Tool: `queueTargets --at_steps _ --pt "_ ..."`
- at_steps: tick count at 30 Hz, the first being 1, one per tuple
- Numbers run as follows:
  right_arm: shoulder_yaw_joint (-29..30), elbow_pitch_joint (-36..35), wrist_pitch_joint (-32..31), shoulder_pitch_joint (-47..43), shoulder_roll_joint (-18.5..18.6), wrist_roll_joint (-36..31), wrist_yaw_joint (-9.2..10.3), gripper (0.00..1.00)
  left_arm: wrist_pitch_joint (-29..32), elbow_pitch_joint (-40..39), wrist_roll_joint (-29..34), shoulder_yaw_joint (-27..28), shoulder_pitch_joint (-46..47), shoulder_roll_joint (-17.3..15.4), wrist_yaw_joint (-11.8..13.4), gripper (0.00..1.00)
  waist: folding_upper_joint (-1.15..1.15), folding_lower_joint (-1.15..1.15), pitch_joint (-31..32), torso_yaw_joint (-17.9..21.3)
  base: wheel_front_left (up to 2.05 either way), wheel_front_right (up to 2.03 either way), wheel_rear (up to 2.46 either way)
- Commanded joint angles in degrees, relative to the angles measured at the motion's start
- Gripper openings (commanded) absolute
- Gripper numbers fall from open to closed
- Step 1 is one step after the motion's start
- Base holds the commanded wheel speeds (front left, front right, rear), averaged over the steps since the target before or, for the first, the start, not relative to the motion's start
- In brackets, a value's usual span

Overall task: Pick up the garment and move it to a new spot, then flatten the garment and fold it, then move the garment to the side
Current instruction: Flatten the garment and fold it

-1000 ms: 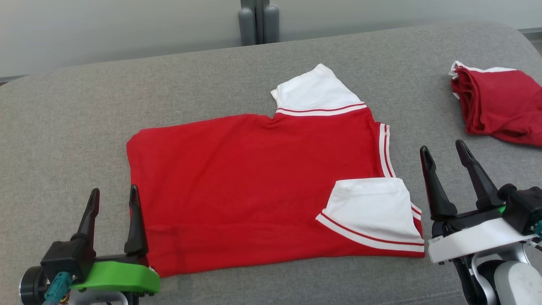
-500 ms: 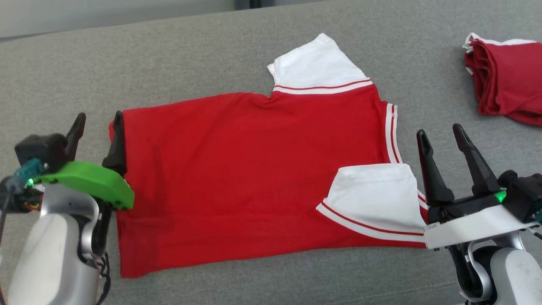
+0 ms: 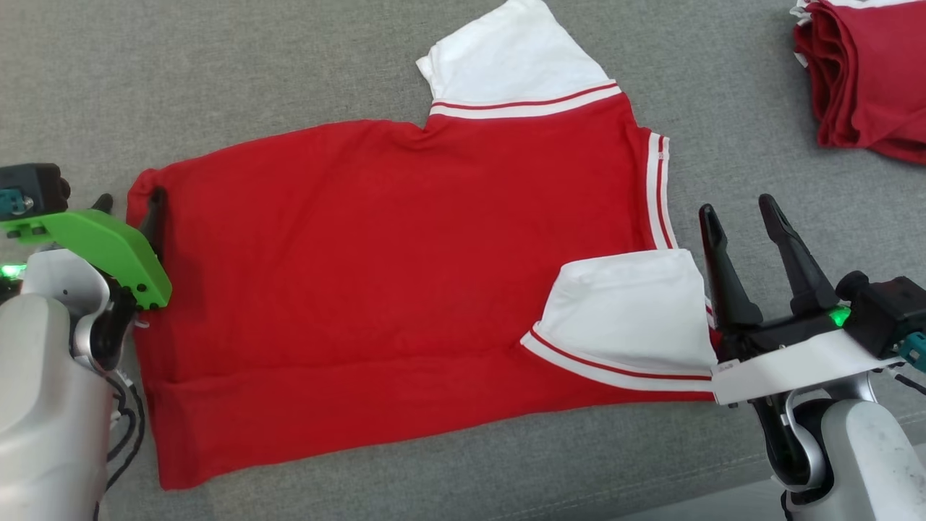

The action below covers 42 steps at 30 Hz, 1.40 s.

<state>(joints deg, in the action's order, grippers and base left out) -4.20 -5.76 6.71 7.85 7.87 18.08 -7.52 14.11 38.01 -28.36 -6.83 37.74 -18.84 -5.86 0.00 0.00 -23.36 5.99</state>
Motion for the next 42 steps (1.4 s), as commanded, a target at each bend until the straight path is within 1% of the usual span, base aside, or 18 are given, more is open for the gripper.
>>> queueTargets --at_steps 1,7,11,13,18,24,27,31,36,40,41,42 --pt "0.37 0.69 0.45 1.22 0.41 0.49 0.08 1.00 0.83 1.70 -0.47 -0.57 1.03 -0.27 -0.45 0.00 0.00 0.00 -0.81 0.63 0.00 0.00 0.00" --pt "1.07 4.55 1.36 5.32 2.47 1.46 0.07 1.00 -2.35 4.06 -0.52 -2.45 2.72 -0.33 -1.09 0.00 0.00 0.00 -1.08 0.00 0.00 0.00 0.00" --pt "0.13 9.25 1.24 11.38 4.89 2.88 0.08 1.00 -4.01 4.72 -0.60 -3.32 4.16 0.19 -1.28 0.00 0.00 0.00 -1.67 -1.22 0.00 0.00 0.00" --pt "-1.25 12.07 1.01 15.32 5.96 3.99 0.07 1.00 -4.34 4.89 -0.71 -3.92 5.11 0.71 -1.38 0.00 0.00 0.00 -2.39 -2.24 0.00 0.00 0.00" --pt "-5.47 21.34 -0.06 25.93 8.21 7.00 0.07 1.00 -5.28 4.52 -0.63 -5.95 8.09 2.89 -1.58 0.00 0.00 0.00 -5.02 -5.69 0.00 0.00 0.00" --pt "-11.29 35.10 -1.76 39.76 9.95 10.26 0.07 1.00 -7.34 4.94 -0.76 -8.51 12.03 5.88 -1.61 0.00 0.00 0.00 -8.94 -10.51 0.00 0.00 0.00" --pt "-14.13 41.61 -3.34 45.96 10.96 11.72 0.07 1.00 -8.33 6.03 -0.94 -9.93 13.63 7.50 -1.66 0.00 0.00 0.00 -10.37 -12.75 0.00 0.00 0.00" --pt "-17.24 47.91 -6.51 53.05 11.99 14.03 0.07 1.00 -9.37 7.40 -1.58 -11.97 15.12 9.09 -1.55 0.00 0.00 0.00 -11.57 -14.73 0.00 0.00 0.00" --pt "-20.73 54.56 -12.23 59.67 12.58 16.14 0.07 1.00 -10.45 8.86 -2.64 -14.37 16.06 9.41 -1.47 0.00 0.00 0.00 -11.90 -15.51 0.00 0.00 0.00" --pt "-24.43 58.32 -17.47 62.62 12.76 17.28 0.06 1.00 -10.91 9.94 -4.00 -15.97 16.22 9.12 -1.34 0.00 0.00 0.00 -11.71 -15.60 0.00 0.00 0.00" --pt "-25.36 59.03 -18.97 62.73 12.73 18.13 0.06 0.80 -11.04 10.24 -4.47 -16.41 16.18 9.03 -1.33 0.00 0.00 0.00 -11.61 -15.56 0.00 0.00 0.00" --pt "-26.02 59.18 -19.57 63.05 12.82 18.61 0.05 0.42 -11.06 10.41 -4.78 -16.76 16.21 8.94 -1.33 0.00 0.00 0.00 -11.57 -15.51 0.00 0.00 0.00"
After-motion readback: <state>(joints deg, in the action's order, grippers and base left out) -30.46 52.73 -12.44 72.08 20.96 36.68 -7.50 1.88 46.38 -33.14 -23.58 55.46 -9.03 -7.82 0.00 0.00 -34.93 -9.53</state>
